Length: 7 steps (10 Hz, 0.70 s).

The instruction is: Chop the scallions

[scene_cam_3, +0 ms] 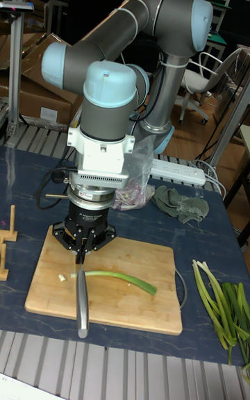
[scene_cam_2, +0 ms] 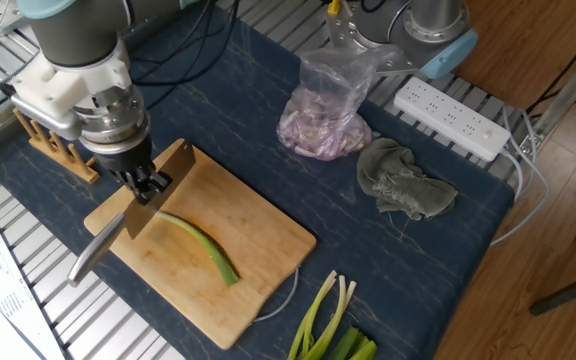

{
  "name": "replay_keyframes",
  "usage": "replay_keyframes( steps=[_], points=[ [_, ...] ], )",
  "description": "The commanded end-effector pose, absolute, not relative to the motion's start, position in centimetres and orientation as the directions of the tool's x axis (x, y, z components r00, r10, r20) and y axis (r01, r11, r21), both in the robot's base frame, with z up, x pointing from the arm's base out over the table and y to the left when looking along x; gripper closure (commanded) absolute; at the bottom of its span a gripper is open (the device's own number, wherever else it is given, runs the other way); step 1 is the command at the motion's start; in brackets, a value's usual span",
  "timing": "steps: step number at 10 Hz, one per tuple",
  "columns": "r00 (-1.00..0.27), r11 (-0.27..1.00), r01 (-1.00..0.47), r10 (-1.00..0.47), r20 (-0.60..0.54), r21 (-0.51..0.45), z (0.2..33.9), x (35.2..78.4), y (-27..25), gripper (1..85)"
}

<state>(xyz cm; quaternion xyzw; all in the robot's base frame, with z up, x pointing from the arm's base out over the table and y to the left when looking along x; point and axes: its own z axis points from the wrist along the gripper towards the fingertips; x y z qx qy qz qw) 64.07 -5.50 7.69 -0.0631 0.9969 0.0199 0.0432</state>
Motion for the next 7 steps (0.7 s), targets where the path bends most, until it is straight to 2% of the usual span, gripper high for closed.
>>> replay_keyframes(
  steps=[1, 3, 7],
  points=[
    [-0.987, 0.991, -0.123, -0.118, -0.111, 0.047, 6.9, 64.9, -5.2, 84.3],
    [-0.985, 0.991, -0.120, -0.112, -0.131, 0.056, 6.6, 66.0, -4.5, 84.3],
    [-0.988, 0.992, -0.104, -0.095, -0.122, 0.065, 10.1, 68.4, -4.0, 84.3]
  ],
)
